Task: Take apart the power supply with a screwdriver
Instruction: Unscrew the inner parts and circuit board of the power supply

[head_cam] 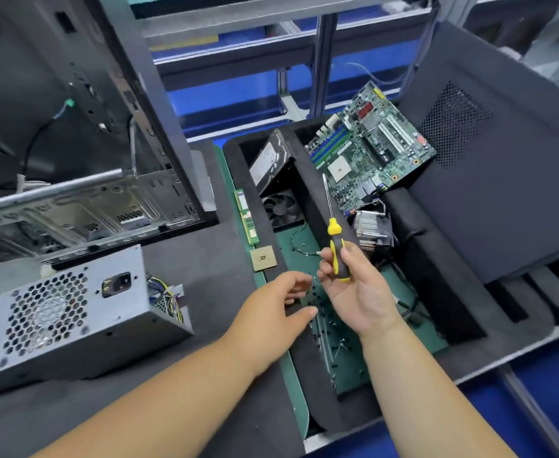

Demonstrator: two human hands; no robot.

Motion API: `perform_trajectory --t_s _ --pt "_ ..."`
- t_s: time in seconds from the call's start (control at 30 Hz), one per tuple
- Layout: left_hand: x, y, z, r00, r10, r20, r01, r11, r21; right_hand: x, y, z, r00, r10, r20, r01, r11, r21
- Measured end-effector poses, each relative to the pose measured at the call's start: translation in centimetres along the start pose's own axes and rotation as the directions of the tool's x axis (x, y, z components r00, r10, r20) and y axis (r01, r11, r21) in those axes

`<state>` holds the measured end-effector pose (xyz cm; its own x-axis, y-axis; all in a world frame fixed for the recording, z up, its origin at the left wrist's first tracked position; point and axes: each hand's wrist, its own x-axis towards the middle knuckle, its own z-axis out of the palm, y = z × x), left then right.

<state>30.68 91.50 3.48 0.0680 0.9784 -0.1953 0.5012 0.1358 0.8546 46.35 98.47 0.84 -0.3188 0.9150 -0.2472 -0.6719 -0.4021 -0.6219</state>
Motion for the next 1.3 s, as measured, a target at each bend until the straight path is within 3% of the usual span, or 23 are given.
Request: perform_trajectory --t_s 0.37,0.53,0.77,0.93,1.07,1.17,1.3 --pt "-2.9 4.8 -7.1 0.955 0.147 -0.258 -0.173 0.982 -0.079 -0.5 -2.4 11.0 0.970 -0.023 0.243 0.056 0.990 -0.131" --pt "-6.6 5.2 -12.8 0.890 0.309 -0.336 -0.321 0.947 0.022 -1.5 -0.6 16.7 0.954 -0.019 0.298 0.091 0.969 -0.231" --pt "-11.7 1.2 -19.2 0.826 0.289 -0.484 -0.215 0.955 0.204 -3.2 3.9 22.6 0.946 0.047 0.322 0.053 0.954 -0.296" --pt "-13.7 -2.5 -22.2 0.914 0.217 -0.342 -0.058 0.906 0.419 -4.6 6.2 25.6 0.960 -0.017 0.280 0.135 0.901 -0.412" --pt "-14.4 -4.1 -22.2 0.934 0.279 -0.224 -0.152 0.876 0.457 -5.7 7.4 27.3 0.977 -0.156 0.145 0.205 0.869 -0.450" --pt "-14.6 -4.9 -22.0 0.920 0.304 -0.249 -0.182 0.891 0.416 -6.6 7.7 27.6 0.966 -0.242 0.094 0.255 0.820 -0.512" --pt "-14.5 -5.4 -21.5 0.907 0.282 -0.312 -0.162 0.919 0.359 -7.9 7.6 27.9 0.943 -0.296 0.149 0.323 0.719 -0.616"
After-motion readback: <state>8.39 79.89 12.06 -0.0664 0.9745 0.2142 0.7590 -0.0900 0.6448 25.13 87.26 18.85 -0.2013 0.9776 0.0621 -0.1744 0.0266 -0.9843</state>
